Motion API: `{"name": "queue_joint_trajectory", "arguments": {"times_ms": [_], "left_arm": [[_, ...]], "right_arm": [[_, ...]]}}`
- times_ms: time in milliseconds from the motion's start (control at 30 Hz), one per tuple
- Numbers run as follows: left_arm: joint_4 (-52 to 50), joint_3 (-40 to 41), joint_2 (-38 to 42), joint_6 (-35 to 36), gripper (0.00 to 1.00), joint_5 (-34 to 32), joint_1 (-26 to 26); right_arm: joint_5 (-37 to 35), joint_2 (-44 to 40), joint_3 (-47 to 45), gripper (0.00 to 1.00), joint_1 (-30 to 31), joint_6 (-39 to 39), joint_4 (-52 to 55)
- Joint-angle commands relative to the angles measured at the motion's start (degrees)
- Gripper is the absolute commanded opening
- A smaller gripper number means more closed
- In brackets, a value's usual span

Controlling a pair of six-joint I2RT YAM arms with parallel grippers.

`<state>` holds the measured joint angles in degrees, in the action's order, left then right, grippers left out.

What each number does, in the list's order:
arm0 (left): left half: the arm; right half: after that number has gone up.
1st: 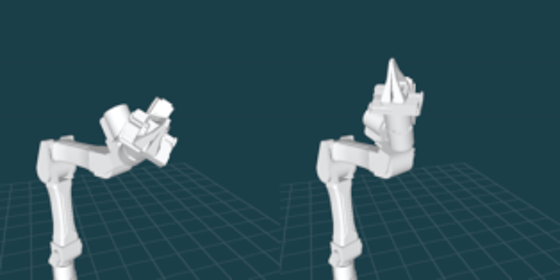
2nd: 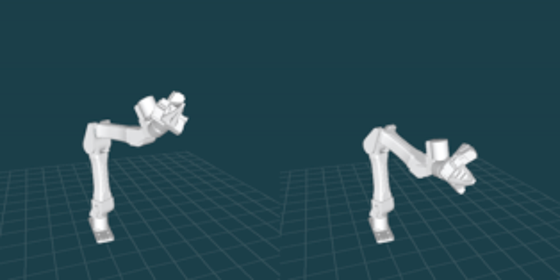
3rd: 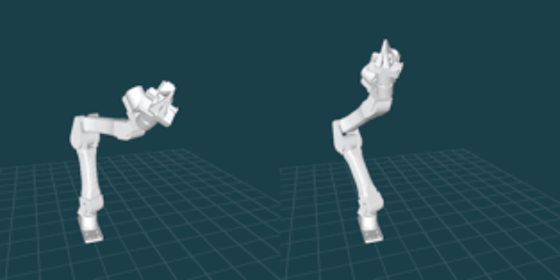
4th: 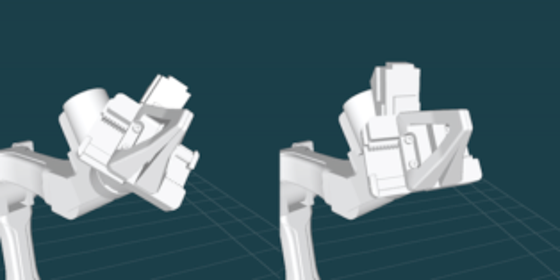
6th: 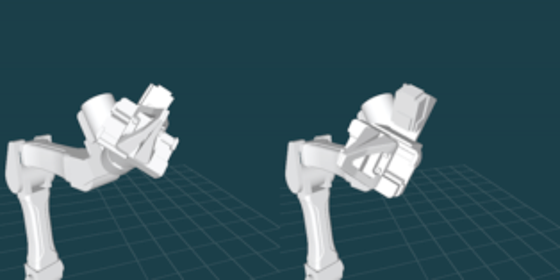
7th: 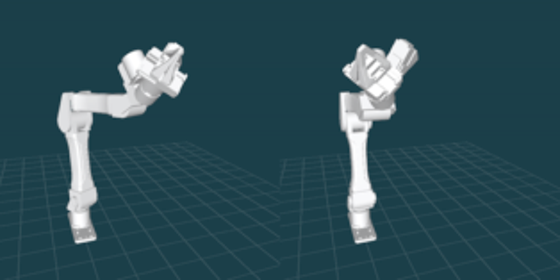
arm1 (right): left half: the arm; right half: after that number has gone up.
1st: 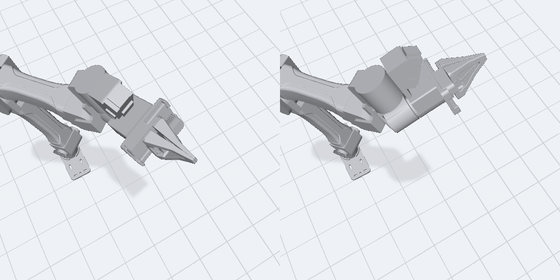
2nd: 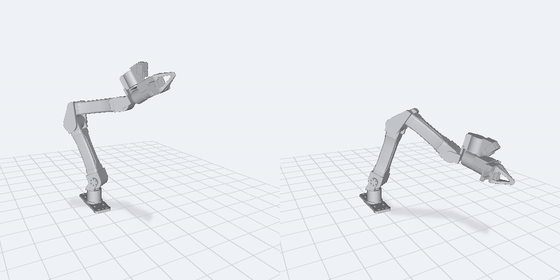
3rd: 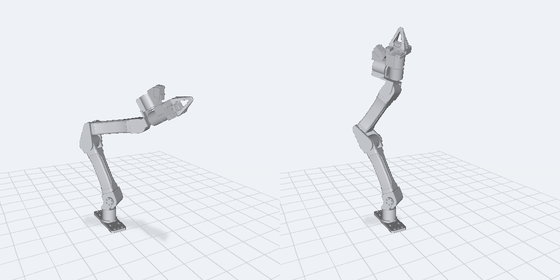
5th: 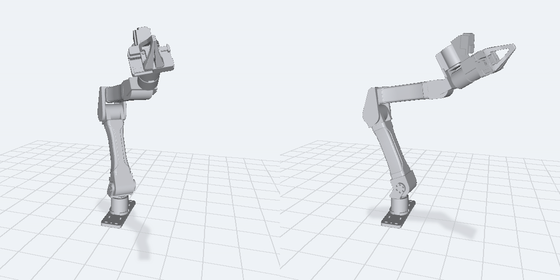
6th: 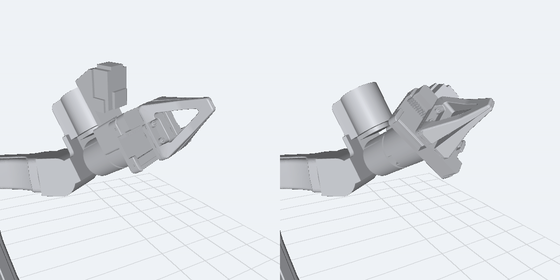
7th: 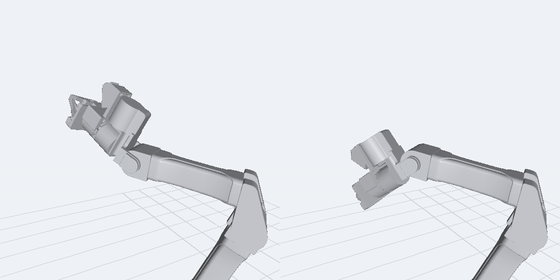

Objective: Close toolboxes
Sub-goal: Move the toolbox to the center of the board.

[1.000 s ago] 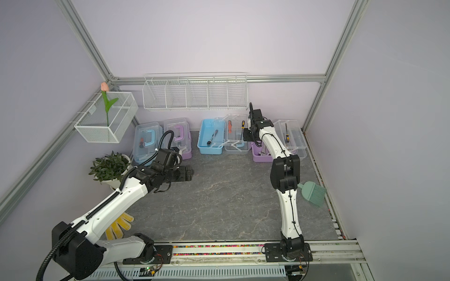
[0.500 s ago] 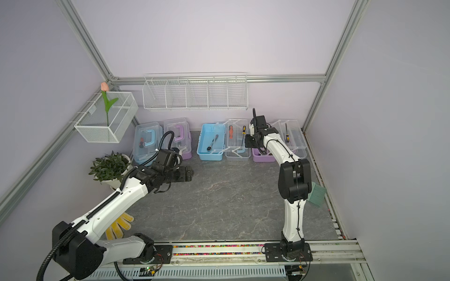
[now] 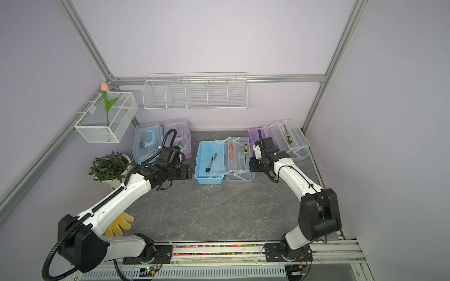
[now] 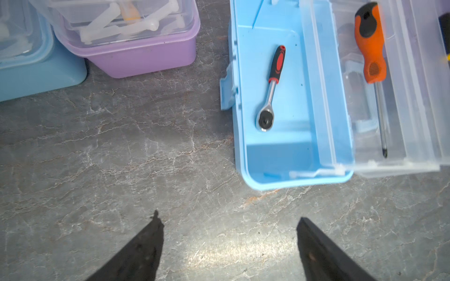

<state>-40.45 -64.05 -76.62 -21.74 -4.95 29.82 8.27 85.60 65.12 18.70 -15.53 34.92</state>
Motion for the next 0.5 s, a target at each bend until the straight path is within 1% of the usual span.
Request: {"name": "queue_joint_trajectory", "arguments": {"times_ms": [0, 133, 200, 300, 367, 400, 433, 467], "left_arm": [[1.36, -4.62, -2.79, 1.7, 0.86, -0.31, -0.79], [3.32, -10.42, -8.44, 5.5, 0.84, 0.79, -1.76], [3.9, -14.12, -12.22, 7.17, 0.84, 0.98, -2.57], [4.23, -21.3, -19.24, 8.96, 0.8, 3.76, -4.68], [2.18, -27.83, -24.57, 10.11, 0.78, 5.21, -5.34], [1.18, -30.8, -27.35, 10.86, 0.77, 5.5, -5.38], [0.75, -33.2, -29.85, 11.41, 0.76, 5.95, -5.34], [0.57, -34.85, -31.71, 11.67, 0.76, 6.15, -5.35]], "right_arm": [[1.95, -3.47, -5.65, 0.07, 2.78, -1.01, 7.36], [2.4, -10.03, -10.16, 0.07, 3.81, -2.63, 8.26], [1.34, -12.51, -10.36, 0.07, 3.53, -3.27, 9.02], [1.27, -15.35, -9.65, 0.07, 3.13, -4.52, 11.34], [1.32, -17.08, -9.55, 0.07, 2.84, -5.58, 13.2], [1.14, -18.03, -9.93, 0.09, 2.72, -6.09, 13.84], [1.21, -18.99, -10.71, 0.23, 2.33, -6.7, 13.44], [1.23, -19.75, -11.53, 0.42, 2.07, -7.2, 12.51]]}}
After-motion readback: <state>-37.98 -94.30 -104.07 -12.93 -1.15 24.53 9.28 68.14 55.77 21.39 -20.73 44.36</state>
